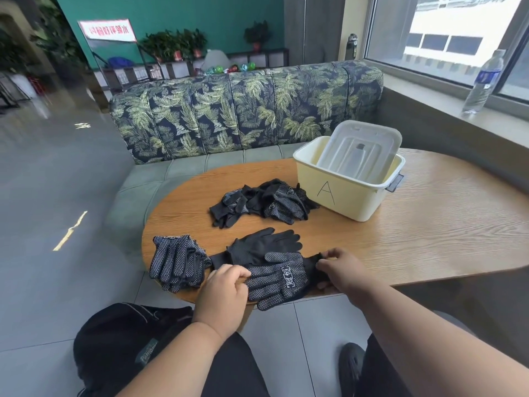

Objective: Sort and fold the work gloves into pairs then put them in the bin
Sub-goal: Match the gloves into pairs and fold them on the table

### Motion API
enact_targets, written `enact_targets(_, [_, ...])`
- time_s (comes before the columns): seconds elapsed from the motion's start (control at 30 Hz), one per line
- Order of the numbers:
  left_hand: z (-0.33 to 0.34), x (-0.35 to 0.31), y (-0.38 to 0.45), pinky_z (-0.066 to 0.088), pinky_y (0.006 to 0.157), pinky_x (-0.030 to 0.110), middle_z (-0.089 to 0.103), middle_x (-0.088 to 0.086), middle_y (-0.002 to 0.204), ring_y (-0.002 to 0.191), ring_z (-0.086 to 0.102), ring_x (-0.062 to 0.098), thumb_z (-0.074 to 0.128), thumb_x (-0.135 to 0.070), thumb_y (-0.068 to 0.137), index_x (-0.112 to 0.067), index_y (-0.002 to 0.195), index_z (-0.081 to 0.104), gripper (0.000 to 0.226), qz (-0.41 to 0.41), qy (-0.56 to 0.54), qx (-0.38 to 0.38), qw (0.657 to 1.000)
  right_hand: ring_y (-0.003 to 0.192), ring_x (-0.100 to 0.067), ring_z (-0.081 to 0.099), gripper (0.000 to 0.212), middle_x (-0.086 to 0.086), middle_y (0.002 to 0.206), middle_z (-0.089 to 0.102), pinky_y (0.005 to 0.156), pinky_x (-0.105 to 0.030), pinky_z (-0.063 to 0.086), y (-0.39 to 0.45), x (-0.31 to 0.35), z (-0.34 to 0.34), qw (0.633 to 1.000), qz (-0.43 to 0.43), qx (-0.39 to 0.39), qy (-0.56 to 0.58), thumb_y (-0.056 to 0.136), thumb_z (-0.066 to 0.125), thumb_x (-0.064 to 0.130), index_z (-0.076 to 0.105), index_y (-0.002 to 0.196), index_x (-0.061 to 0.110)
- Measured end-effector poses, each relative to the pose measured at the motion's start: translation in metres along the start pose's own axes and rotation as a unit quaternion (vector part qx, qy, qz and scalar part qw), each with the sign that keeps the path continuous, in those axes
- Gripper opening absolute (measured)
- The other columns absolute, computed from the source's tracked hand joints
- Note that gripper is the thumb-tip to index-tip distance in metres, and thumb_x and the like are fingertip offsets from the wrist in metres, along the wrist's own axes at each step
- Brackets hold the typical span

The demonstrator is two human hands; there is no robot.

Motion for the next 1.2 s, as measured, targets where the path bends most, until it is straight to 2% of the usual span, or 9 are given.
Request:
enact_targets(0.1, [0.006, -0.022, -0.003, 0.026, 0.116, 0.023, 0.055, -0.014, 0.141, 0.132, 0.041, 0.009, 0.05, -0.028, 0.1, -0.032, 0.135, 0.063, 0.038, 0.069, 0.015, 0.029, 0.997, 0.059, -0.03, 0.07, 0.017, -0.014, 0.091, 0.071, 0.053, -0.036, 0.062, 0.0, -0.001, 0.0, 1.0, 0.001, -0.002, 0.002, 0.092, 0.069, 0.012, 0.061, 0.107, 0.007])
enact_targets(0.2, [0.029, -0.031, -0.008, 0.009, 0.124, 0.029, 0.024, -0.012, 0.167, 0.154, 0.014, 0.013, 0.038, -0.046, 0.107, -0.038, 0.157, 0.036, 0.051, 0.094, 0.083, 0.116, 0.985, 0.057, -0.028, 0.072, 0.014, -0.016, 0.098, 0.071, 0.049, -0.034, 0.06, 0.003, -0.003, -0.001, 1.0, 0.008, -0.01, -0.011, 0.095, 0.068, 0.012, 0.061, 0.106, 0.008])
enact_targets(0.37, [0.046, -0.024, -0.011, -0.005, 0.126, 0.043, -0.009, -0.013, 0.171, 0.158, -0.011, 0.017, 0.02, -0.045, 0.11, -0.041, 0.162, 0.008, 0.054, 0.095, 0.184, 0.18, 0.962, 0.055, -0.029, 0.068, 0.014, -0.023, 0.097, 0.072, 0.048, -0.036, 0.06, 0.003, -0.009, -0.005, 0.999, 0.006, -0.03, 0.027, 0.093, 0.063, 0.003, 0.062, 0.106, 0.008])
enact_targets(0.5, [0.036, -0.027, 0.0, 0.01, 0.125, 0.036, 0.023, -0.01, 0.168, 0.155, 0.015, 0.017, 0.021, -0.054, 0.106, -0.037, 0.157, 0.034, 0.056, 0.088, 0.153, 0.131, 0.976, 0.058, -0.031, 0.071, 0.025, -0.018, 0.087, 0.075, 0.06, -0.049, 0.065, -0.002, -0.008, -0.008, 0.999, -0.016, -0.04, -0.001, 0.09, 0.059, 0.006, 0.062, 0.111, 0.02])
enact_targets(0.63, [0.023, -0.04, 0.023, 0.037, 0.111, 0.037, 0.056, -0.01, 0.137, 0.129, 0.044, 0.017, 0.026, -0.057, 0.099, -0.032, 0.136, 0.06, 0.057, 0.072, 0.123, 0.052, 0.988, 0.06, -0.02, 0.067, 0.041, -0.001, 0.068, 0.071, 0.053, -0.032, 0.052, -0.005, 0.002, -0.01, 0.962, -0.113, -0.061, -0.239, 0.083, 0.06, 0.019, 0.055, 0.117, 0.04])
enact_targets(0.77, [0.025, -0.051, 0.051, 0.044, 0.102, 0.039, 0.062, -0.001, 0.126, 0.121, 0.05, 0.024, 0.041, -0.051, 0.103, -0.028, 0.125, 0.067, 0.042, -0.019, 0.092, 0.052, 0.994, 0.101, -0.022, 0.057, 0.048, 0.005, 0.109, 0.048, 0.085, -0.032, 0.048, -0.006, 0.008, -0.004, 0.904, -0.186, -0.081, -0.375, 0.084, 0.062, 0.035, 0.059, 0.129, 0.048])
enact_targets(0.9, [0.036, -0.054, 0.069, 0.047, 0.097, 0.041, 0.063, 0.004, 0.119, 0.116, 0.054, 0.029, 0.042, -0.064, 0.098, -0.024, 0.109, 0.071, 0.051, -0.066, 0.198, 0.091, 0.974, 0.119, -0.025, 0.043, 0.046, 0.005, 0.132, 0.045, 0.103, -0.04, 0.039, -0.004, 0.005, 0.005, 0.85, -0.229, -0.045, -0.473, 0.085, 0.059, 0.039, 0.062, 0.128, 0.054])
enact_targets(1.03, [0.042, -0.059, 0.074, 0.046, 0.101, 0.041, 0.059, 0.005, 0.126, 0.12, 0.052, 0.03, 0.053, -0.059, 0.095, -0.025, 0.122, 0.068, 0.046, -0.066, 0.197, 0.118, 0.971, 0.121, -0.024, 0.042, 0.046, 0.014, 0.137, 0.049, 0.106, -0.041, 0.034, 0.0, -0.005, 0.005, 0.874, -0.205, -0.02, -0.441, 0.085, 0.052, 0.042, 0.064, 0.126, 0.061])
enact_targets(1.2, [0.043, -0.054, 0.076, 0.055, 0.084, 0.035, 0.071, 0.004, 0.1, 0.091, 0.062, 0.027, 0.061, -0.047, 0.09, -0.022, 0.067, 0.066, 0.034, -0.116, 0.033, 0.111, 0.987, 0.13, -0.02, 0.036, 0.045, 0.019, 0.142, 0.046, 0.112, -0.041, 0.027, 0.003, -0.007, 0.003, 0.892, -0.192, -0.01, -0.409, 0.086, 0.053, 0.041, 0.063, 0.123, 0.065])
Point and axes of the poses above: each hand's wrist, its own y-axis towards the middle knuckle, its own z-axis out of the palm, x = y × z, the point moved 5 cm from there along y, towards the middle knuckle
